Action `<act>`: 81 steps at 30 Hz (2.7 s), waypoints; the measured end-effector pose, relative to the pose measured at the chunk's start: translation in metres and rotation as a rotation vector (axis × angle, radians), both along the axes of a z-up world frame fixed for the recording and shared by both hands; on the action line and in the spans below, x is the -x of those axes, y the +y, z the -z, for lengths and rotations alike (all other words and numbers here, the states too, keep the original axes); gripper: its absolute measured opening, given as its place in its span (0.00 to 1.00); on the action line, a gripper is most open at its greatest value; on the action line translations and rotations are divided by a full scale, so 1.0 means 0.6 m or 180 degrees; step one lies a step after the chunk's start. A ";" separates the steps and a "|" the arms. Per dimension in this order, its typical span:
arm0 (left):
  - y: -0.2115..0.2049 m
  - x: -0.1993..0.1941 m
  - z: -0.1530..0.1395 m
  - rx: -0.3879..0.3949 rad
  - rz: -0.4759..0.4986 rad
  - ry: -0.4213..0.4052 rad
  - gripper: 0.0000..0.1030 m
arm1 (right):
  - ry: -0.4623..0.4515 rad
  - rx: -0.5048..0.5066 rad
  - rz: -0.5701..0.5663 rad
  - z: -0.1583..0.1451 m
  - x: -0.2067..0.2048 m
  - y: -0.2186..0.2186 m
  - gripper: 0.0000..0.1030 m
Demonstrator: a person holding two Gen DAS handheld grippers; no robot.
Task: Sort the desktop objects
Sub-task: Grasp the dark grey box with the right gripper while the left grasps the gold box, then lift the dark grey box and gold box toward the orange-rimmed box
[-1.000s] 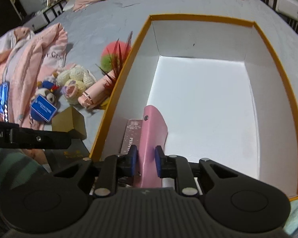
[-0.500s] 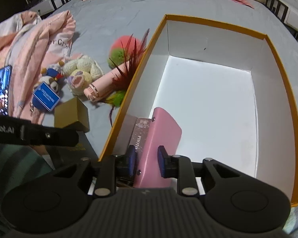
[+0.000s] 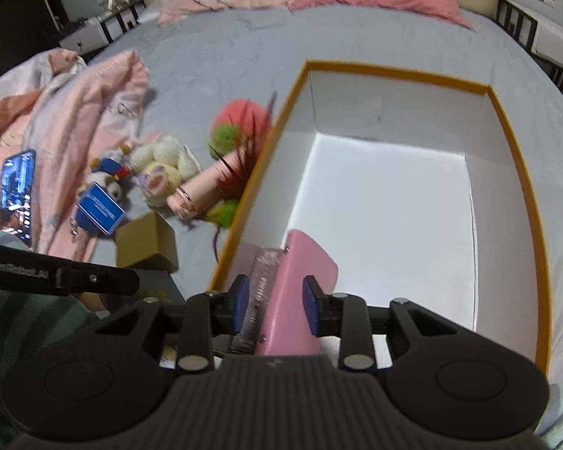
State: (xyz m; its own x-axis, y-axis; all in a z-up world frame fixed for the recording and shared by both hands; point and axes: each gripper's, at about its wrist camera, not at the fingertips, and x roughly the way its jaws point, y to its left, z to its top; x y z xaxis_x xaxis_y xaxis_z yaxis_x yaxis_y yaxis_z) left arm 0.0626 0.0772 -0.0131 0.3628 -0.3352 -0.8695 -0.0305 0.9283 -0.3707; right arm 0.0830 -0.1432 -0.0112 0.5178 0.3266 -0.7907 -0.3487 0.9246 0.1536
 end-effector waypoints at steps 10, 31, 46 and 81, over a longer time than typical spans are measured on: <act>0.060 0.000 -0.017 -0.0351 -0.0268 0.0033 0.31 | -0.0141 -0.0157 -0.0804 -0.018 0.034 0.089 0.40; 0.068 -0.035 0.048 -0.0286 -0.0449 0.0213 0.46 | 0.0333 0.0387 -0.1216 0.084 0.020 0.205 0.37; 0.092 -0.081 0.114 0.0138 -0.0743 0.0690 0.47 | 0.0386 0.0468 -0.0961 0.072 -0.039 0.193 0.37; 0.059 -0.091 0.113 -0.0059 -0.0613 0.0278 0.60 | 0.0386 0.0716 -0.0994 0.106 -0.017 0.212 0.49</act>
